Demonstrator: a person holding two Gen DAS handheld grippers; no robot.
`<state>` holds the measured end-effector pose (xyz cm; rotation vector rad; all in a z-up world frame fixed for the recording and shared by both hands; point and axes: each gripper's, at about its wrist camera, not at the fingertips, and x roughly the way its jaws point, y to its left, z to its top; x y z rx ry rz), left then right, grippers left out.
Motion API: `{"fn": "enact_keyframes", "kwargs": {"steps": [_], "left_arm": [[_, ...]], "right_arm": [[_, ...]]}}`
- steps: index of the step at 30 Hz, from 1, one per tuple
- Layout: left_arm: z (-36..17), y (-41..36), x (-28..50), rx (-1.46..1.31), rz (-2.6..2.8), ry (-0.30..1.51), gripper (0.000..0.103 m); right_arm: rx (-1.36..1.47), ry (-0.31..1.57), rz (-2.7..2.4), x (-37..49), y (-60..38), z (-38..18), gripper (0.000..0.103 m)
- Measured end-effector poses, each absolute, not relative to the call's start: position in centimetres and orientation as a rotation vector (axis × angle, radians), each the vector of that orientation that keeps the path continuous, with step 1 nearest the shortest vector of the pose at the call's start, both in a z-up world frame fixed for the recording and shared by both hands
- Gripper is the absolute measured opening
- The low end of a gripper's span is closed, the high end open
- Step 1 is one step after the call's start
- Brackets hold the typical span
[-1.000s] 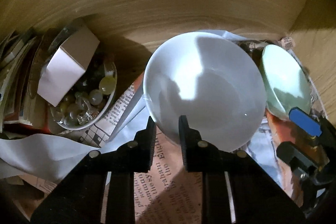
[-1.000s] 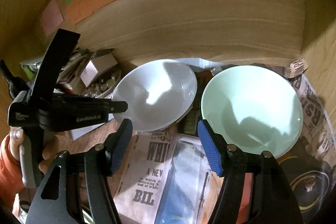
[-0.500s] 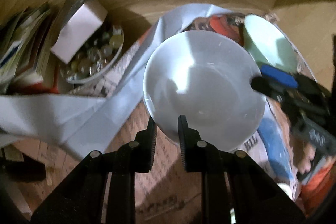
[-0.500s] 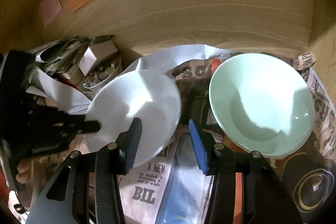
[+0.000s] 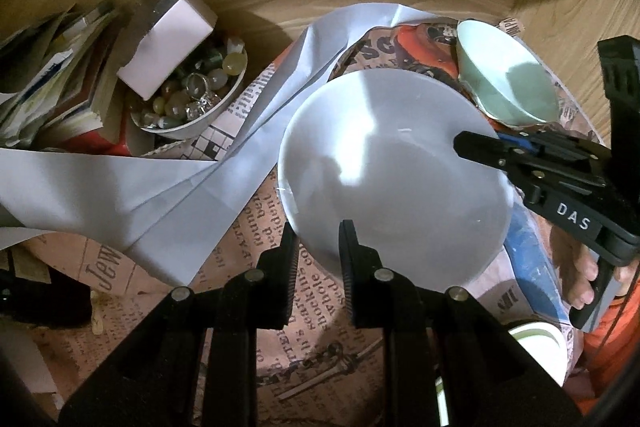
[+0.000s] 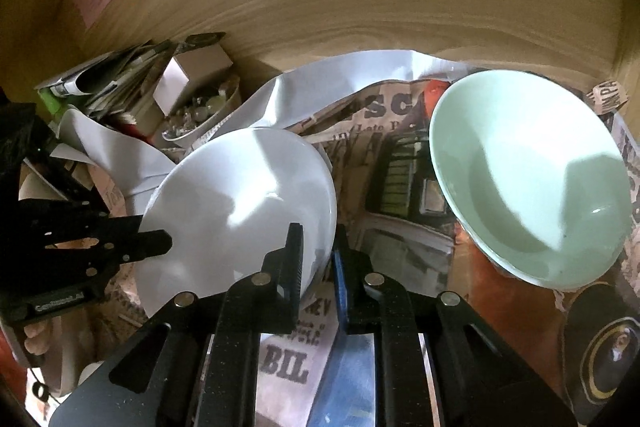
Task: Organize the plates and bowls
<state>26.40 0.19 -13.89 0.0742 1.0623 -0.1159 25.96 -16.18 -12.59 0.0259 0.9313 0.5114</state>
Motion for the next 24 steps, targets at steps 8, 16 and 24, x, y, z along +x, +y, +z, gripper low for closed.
{"fn": "enact_keyframes", "kwargs": {"steps": [8,16,24], "left_arm": [[-11.0,0.4,24.3,0.064,-0.106,0.972,0.020],[-8.4,1.1,20.1,0.043,-0.086,0.872,0.020],[-6.8,1.7,16.2,0.003,-0.055,0.785,0.020]], "right_arm": [[0.000,0.858,0.517,24.4,-15.8,-9.9,0.013],[-0.017,0.762,0.543,21.2,-15.3,-6.6,0.013],[-0.039,0.719,0.573,18.3,-14.0,-5.2,0.014]]}}
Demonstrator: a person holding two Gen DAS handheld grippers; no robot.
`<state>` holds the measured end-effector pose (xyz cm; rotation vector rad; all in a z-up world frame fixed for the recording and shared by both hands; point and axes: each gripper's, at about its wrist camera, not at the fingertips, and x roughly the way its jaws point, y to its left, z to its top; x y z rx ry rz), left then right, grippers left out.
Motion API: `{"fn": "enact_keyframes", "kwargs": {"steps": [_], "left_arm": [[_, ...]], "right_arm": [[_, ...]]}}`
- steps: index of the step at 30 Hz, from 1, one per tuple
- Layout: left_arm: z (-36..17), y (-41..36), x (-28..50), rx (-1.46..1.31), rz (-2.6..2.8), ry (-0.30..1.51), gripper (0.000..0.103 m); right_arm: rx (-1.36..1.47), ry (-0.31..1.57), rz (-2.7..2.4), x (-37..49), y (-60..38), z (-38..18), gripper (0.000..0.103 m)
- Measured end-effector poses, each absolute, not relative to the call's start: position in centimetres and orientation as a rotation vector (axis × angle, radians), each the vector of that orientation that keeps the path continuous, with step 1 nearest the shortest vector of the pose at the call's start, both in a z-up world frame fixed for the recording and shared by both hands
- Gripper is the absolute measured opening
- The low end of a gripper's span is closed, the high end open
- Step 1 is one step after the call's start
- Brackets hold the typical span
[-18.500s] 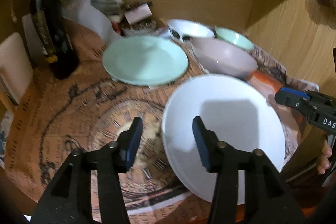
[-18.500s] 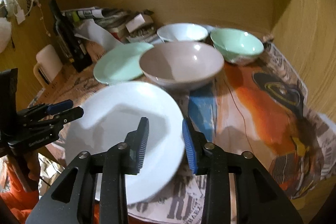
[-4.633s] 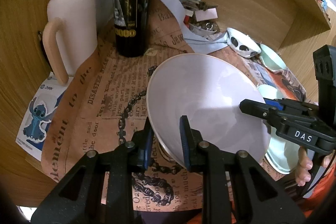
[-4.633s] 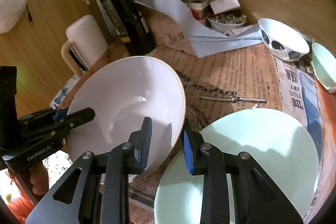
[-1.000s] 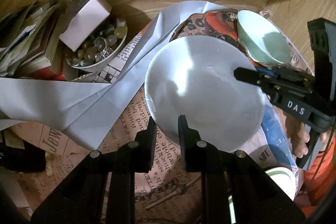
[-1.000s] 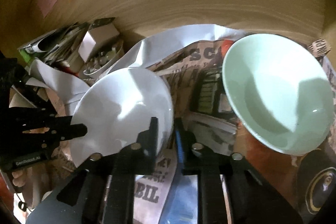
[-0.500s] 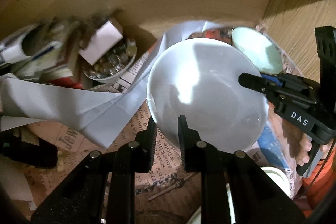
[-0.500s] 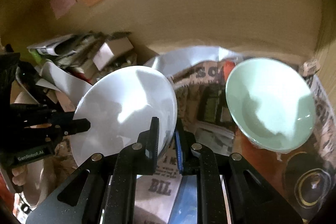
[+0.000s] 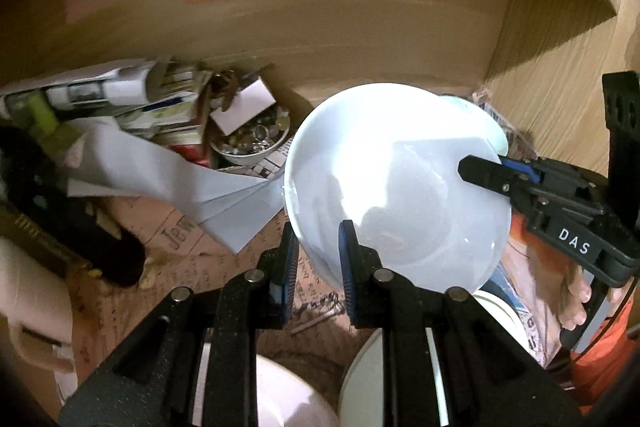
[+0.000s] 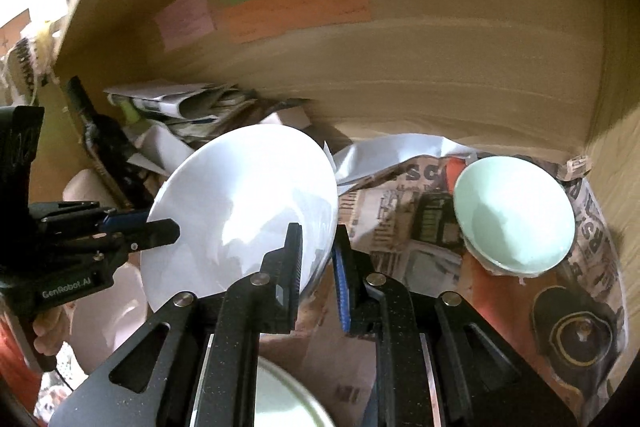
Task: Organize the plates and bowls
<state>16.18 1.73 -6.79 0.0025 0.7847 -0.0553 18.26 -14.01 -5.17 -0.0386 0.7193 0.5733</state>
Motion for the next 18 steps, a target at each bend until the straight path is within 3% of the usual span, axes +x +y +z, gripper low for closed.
{"fn": "enact_keyframes", "kwargs": {"steps": [18], "left_arm": [[-6.8,5.9,7.3,-0.092,0.017,0.675,0.020]], "right_arm": [[-0.072,0.694,0.657,12.0,-9.8,-5.0,0.014]]}}
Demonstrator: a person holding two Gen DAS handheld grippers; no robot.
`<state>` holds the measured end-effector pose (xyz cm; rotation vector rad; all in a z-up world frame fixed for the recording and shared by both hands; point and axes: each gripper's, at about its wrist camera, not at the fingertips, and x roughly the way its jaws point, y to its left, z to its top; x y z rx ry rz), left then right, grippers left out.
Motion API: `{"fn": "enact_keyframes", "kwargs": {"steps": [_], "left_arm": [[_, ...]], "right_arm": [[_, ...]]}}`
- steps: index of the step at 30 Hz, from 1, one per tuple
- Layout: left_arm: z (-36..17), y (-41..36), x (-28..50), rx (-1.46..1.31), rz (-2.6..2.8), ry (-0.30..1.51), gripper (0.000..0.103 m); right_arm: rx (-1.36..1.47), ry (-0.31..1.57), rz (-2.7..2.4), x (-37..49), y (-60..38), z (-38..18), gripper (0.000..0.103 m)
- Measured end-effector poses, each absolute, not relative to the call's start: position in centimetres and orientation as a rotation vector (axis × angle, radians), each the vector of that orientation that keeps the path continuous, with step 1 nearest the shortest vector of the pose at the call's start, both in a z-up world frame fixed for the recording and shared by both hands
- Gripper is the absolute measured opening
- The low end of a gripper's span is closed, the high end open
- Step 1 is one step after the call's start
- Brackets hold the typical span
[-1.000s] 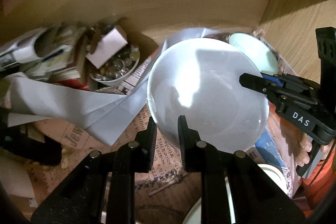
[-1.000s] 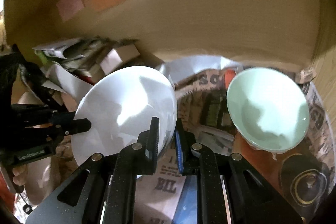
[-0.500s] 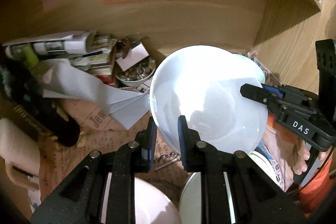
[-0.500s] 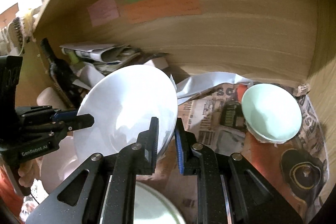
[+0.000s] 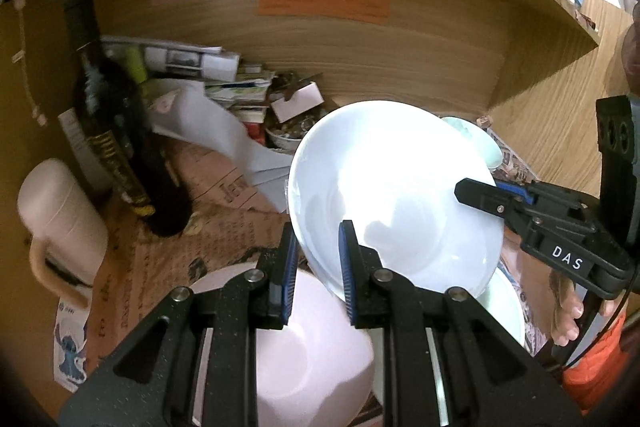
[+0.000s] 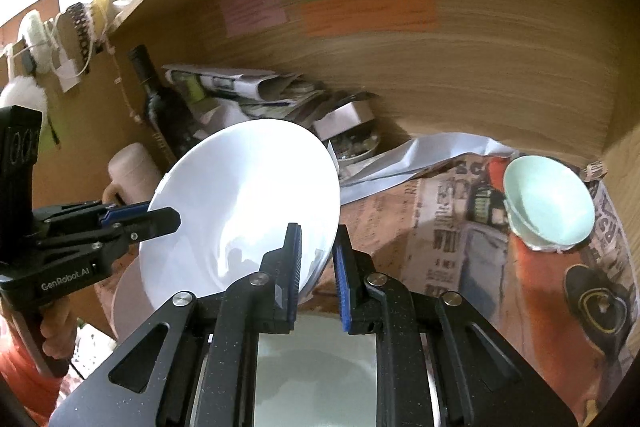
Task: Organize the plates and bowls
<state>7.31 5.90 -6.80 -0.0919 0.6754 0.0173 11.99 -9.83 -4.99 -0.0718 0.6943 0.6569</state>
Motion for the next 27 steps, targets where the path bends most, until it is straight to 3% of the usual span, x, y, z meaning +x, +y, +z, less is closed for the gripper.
{"fn": "enact_keyframes", "kwargs": {"steps": [27], "left_arm": [[-10.2,11.7,-0.6,-0.184,0.151,0.677,0.020]], "right_arm": [[-0.116,0.790,0.778,7.1,-3.3,-8.8,0.015]]}}
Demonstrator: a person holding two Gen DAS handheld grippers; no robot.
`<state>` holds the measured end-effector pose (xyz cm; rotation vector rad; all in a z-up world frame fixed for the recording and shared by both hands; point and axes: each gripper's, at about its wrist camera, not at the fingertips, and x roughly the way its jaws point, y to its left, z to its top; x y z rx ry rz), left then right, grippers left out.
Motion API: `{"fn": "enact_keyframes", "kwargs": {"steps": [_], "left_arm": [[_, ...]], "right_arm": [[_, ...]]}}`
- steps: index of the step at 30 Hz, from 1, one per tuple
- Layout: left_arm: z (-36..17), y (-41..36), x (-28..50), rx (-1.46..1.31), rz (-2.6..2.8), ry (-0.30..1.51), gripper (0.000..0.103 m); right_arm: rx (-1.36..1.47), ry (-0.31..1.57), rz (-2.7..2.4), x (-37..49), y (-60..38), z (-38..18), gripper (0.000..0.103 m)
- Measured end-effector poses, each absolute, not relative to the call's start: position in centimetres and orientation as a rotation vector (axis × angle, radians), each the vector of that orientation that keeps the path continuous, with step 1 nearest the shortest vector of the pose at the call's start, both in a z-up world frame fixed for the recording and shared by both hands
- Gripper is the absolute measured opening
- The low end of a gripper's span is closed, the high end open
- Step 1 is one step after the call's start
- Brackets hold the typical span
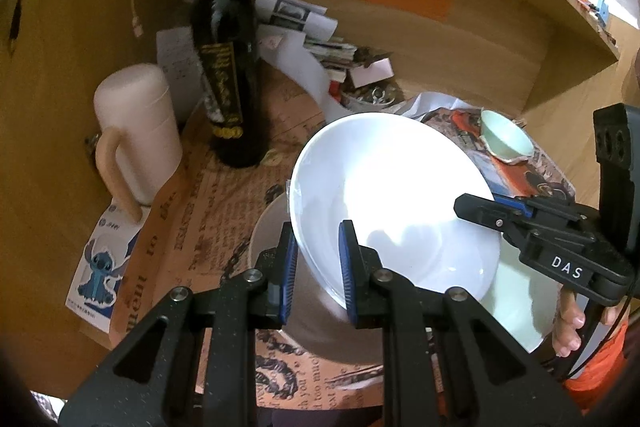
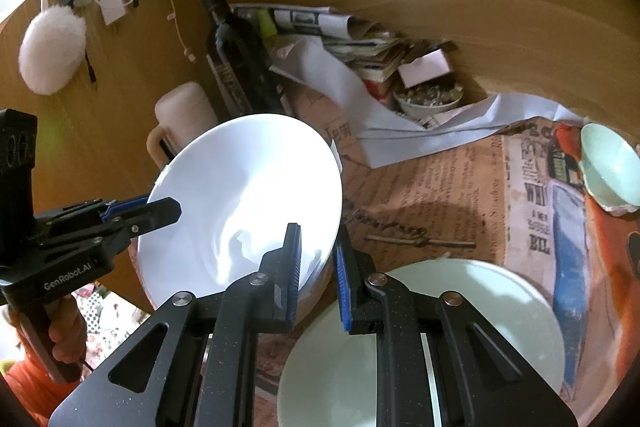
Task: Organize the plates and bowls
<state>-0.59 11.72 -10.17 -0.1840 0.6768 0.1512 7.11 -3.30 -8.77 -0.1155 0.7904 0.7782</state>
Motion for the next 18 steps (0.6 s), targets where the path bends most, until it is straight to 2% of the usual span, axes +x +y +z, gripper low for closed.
{"fn": "enact_keyframes", "kwargs": {"steps": [18], "left_arm": [[-12.4,13.3,-0.8,-0.180,0.199,0.733,0.020]], "right_arm": [[-0.167,0.857,0.792,6.7,-1.0,-11.1,0.015]]}}
